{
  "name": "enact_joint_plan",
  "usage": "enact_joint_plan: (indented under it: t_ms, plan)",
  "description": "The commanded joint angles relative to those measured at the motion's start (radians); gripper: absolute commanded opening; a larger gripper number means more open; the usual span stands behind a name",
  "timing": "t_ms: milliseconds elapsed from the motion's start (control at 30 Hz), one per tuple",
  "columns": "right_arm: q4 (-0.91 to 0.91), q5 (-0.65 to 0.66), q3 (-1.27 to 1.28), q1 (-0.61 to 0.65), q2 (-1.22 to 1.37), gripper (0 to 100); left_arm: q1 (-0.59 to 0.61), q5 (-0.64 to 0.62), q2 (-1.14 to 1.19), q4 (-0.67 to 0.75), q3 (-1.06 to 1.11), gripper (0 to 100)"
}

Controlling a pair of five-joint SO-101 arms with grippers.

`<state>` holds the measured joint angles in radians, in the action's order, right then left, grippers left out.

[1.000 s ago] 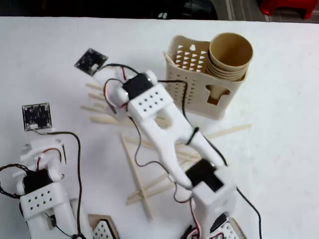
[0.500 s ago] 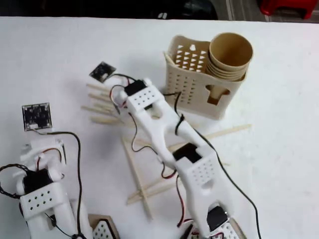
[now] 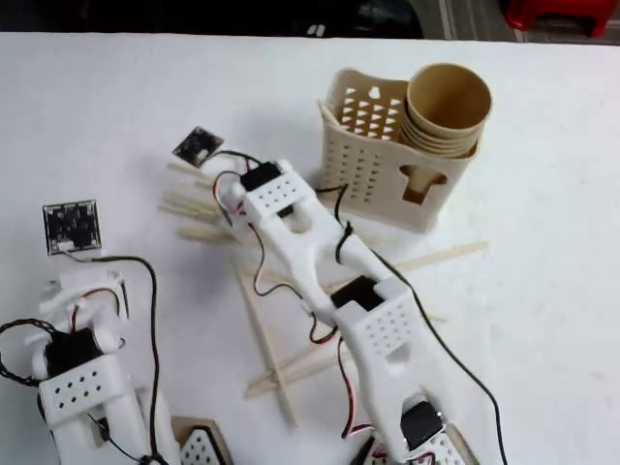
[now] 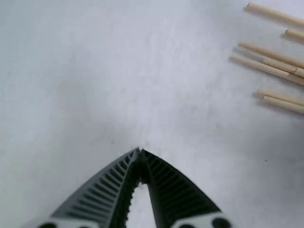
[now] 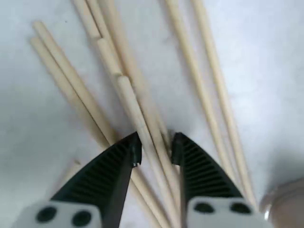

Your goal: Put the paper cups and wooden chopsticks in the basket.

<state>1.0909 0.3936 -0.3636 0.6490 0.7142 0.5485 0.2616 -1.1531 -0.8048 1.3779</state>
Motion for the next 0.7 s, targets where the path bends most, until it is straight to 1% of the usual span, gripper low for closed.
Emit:
enact_joint_plan:
  t_ms: [0, 100, 267, 567, 667]
  plan:
    - [0.038, 0.063, -0.005, -0.002, -0.002, 4.6, -0.001, -0.003, -0.025, 0.028, -0.008, 3]
    - [0.047, 0.078, -0.005, -0.002, -0.002, 1.3, -0.001, -0.003, -0.025, 0.028, -0.008, 3]
    - [0.113, 0.072, -0.005, -0.001, -0.073, 1.7, -0.001, -0.003, -0.025, 0.028, -0.008, 3]
    - [0.219, 0.071, -0.003, 0.012, -0.392, 1.7, -0.001, -0.003, -0.025, 0.052, -0.002, 3]
    - [0.219, 0.031, -0.002, 0.008, -0.501, 1.7, -0.001, -0.003, -0.025, 0.052, -0.002, 3]
